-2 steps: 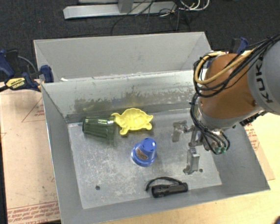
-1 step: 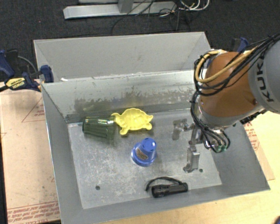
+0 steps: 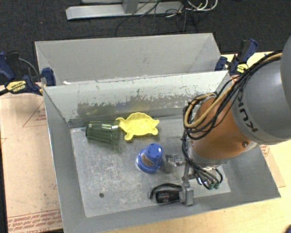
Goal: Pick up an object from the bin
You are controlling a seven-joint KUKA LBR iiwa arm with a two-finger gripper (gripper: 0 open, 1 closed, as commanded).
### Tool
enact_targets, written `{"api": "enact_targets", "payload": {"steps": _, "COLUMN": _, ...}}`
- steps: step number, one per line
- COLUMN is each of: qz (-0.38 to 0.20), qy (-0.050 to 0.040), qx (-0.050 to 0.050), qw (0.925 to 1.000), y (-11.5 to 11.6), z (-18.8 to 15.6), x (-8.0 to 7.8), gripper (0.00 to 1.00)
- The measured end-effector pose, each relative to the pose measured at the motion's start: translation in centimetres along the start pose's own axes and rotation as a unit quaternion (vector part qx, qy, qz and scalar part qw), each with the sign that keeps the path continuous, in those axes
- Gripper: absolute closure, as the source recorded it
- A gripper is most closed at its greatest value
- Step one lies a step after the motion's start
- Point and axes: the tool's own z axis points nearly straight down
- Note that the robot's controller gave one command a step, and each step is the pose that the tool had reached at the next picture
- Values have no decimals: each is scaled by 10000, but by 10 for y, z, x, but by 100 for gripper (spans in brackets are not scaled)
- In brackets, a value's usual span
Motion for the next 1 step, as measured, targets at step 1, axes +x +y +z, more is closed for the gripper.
{"api": "enact_targets", "payload": {"steps": 1, "qz": -459, "qy": 10, "qx": 0, "qw": 9989, "y": -1, "z": -59, "x": 2, "gripper": 0}}
